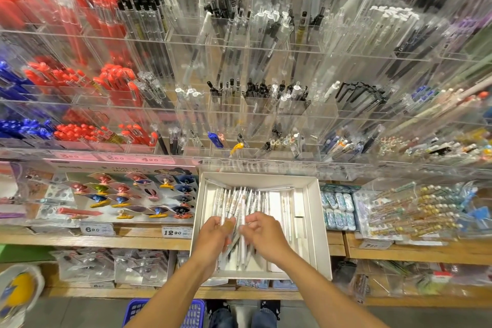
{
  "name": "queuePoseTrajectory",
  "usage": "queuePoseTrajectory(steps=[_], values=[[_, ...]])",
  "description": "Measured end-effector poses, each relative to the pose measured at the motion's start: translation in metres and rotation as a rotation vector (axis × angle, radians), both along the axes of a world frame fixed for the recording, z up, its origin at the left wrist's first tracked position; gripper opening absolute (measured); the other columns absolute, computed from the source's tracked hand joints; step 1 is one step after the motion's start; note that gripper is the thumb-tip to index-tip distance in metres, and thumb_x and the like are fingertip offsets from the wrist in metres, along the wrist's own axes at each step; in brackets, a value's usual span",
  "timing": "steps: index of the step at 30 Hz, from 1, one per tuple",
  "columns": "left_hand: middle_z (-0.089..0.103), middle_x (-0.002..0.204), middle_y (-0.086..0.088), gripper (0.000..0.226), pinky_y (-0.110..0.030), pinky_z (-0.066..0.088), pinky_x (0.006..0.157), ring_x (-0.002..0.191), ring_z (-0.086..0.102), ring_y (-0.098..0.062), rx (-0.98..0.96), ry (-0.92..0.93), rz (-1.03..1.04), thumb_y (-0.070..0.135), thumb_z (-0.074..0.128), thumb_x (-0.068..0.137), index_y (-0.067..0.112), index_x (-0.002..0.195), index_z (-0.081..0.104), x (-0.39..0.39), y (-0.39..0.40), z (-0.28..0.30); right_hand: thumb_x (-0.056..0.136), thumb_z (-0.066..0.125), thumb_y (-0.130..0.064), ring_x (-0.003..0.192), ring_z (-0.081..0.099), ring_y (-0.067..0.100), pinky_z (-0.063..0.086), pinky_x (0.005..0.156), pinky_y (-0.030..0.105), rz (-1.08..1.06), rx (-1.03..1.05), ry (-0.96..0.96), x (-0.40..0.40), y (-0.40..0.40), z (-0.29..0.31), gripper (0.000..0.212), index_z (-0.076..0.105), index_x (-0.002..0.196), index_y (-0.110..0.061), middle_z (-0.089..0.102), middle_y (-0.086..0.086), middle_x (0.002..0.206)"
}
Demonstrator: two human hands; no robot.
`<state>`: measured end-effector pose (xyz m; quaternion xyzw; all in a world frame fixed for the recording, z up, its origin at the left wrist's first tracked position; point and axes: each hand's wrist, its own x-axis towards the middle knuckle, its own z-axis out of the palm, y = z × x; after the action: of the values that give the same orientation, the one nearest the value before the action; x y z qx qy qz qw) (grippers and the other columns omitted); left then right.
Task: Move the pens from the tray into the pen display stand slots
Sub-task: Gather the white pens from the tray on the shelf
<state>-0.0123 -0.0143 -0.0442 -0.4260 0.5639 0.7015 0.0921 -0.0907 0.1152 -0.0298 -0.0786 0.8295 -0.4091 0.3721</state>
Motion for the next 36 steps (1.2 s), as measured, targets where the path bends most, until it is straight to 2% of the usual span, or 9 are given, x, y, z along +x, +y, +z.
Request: queuePoseTrajectory(steps=[4, 8, 13, 17, 23, 26, 29, 33, 36], values=[[0.067, 0.085, -0.017, 0.032, -0.038, 0.054, 0.079, 0.080, 0.066, -0.027, 0.125, 0.076, -0.040, 0.035, 0.062, 0.095, 0.006, 0.089, 0.050, 0.002, 0.002, 0.004, 0.085, 0.074, -0.022, 0.066, 0.068, 0.006, 0.057, 0.062, 0.023, -0.028, -0.143, -0.096, 0.017, -0.012, 0.009, 0.018, 0.058, 0.092, -0.020, 0.070, 0.001, 0.083], [0.061, 0.067, -0.013, 0.035, -0.030, 0.051, 0.054, 0.057, 0.059, -0.020, 0.019, 0.042, 0.089, 0.031, 0.045, 0.104, 0.001, 0.090, 0.056, 0.000, -0.002, 0.006, 0.084, 0.076, -0.023, 0.070, 0.072, 0.016, 0.055, 0.059, 0.024, -0.113, -0.246, -0.219, 0.010, -0.012, 0.011, 0.026, 0.058, 0.102, -0.017, 0.072, 0.007, 0.088], [0.046, 0.062, -0.002, 0.029, -0.028, 0.038, 0.046, 0.047, 0.041, -0.012, -0.005, 0.020, 0.133, 0.031, 0.044, 0.105, 0.005, 0.092, 0.051, 0.002, -0.002, 0.007, 0.091, 0.065, -0.028, 0.085, 0.067, 0.016, 0.048, 0.066, 0.022, -0.165, 0.075, -0.094, -0.004, -0.008, -0.008, 0.026, 0.052, 0.111, -0.017, 0.065, 0.003, 0.103], [0.049, 0.068, -0.004, 0.024, -0.028, 0.037, 0.046, 0.047, 0.041, -0.011, -0.025, -0.003, 0.114, 0.028, 0.048, 0.104, 0.006, 0.094, 0.052, 0.001, -0.003, 0.010, 0.093, 0.063, -0.024, 0.072, 0.061, 0.015, 0.044, 0.053, 0.015, -0.138, 0.060, -0.139, 0.005, -0.018, -0.019, 0.021, 0.051, 0.109, -0.018, 0.064, 0.008, 0.100], [0.058, 0.082, -0.006, 0.029, -0.030, 0.041, 0.053, 0.054, 0.043, -0.013, -0.047, -0.032, 0.070, 0.026, 0.056, 0.100, 0.005, 0.120, 0.052, 0.004, -0.006, 0.011, 0.095, 0.060, -0.024, 0.081, 0.066, 0.021, 0.049, 0.067, 0.027, -0.114, 0.095, -0.019, 0.005, -0.016, -0.019, 0.009, 0.053, 0.091, -0.020, 0.067, 0.008, 0.092], [0.062, 0.087, -0.010, 0.044, -0.029, 0.047, 0.054, 0.058, 0.053, -0.014, -0.041, -0.026, 0.058, 0.018, 0.061, 0.097, 0.000, 0.134, 0.046, 0.003, -0.005, 0.013, 0.095, 0.060, -0.025, 0.066, 0.063, 0.005, 0.047, 0.056, 0.014, -0.106, 0.021, -0.004, -0.001, -0.008, -0.008, 0.008, 0.054, 0.092, -0.019, 0.066, 0.002, 0.087], [0.062, 0.116, -0.028, 0.045, -0.031, 0.053, 0.061, 0.083, 0.067, -0.027, -0.062, 0.014, 0.033, 0.018, 0.070, 0.090, 0.002, 0.128, 0.052, 0.004, -0.002, 0.021, 0.094, 0.062, -0.025, 0.063, 0.064, 0.002, 0.048, 0.059, 0.012, -0.085, -0.124, 0.002, -0.010, -0.002, 0.008, 0.012, 0.054, 0.094, -0.017, 0.065, 0.001, 0.085], [0.064, 0.066, 0.006, 0.055, -0.024, 0.041, 0.054, 0.053, 0.049, -0.006, -0.029, 0.066, -0.073, 0.045, 0.076, 0.070, 0.010, 0.109, 0.061, 0.004, -0.001, 0.040, 0.092, 0.065, -0.017, 0.064, 0.065, 0.012, 0.051, 0.063, 0.022, -0.121, -0.373, -0.147, -0.015, -0.004, 0.026, 0.012, 0.057, 0.098, -0.010, 0.066, 0.001, 0.075], [0.072, 0.093, -0.015, 0.059, -0.026, 0.043, 0.060, 0.064, 0.047, -0.012, -0.016, 0.061, -0.148, 0.047, 0.070, 0.081, 0.009, 0.124, 0.058, 0.001, -0.004, 0.042, 0.092, 0.065, -0.018, 0.069, 0.067, 0.018, 0.054, 0.065, 0.026, -0.181, -0.397, -0.218, -0.018, -0.006, 0.024, 0.014, 0.061, 0.101, -0.008, 0.069, 0.003, 0.076]])
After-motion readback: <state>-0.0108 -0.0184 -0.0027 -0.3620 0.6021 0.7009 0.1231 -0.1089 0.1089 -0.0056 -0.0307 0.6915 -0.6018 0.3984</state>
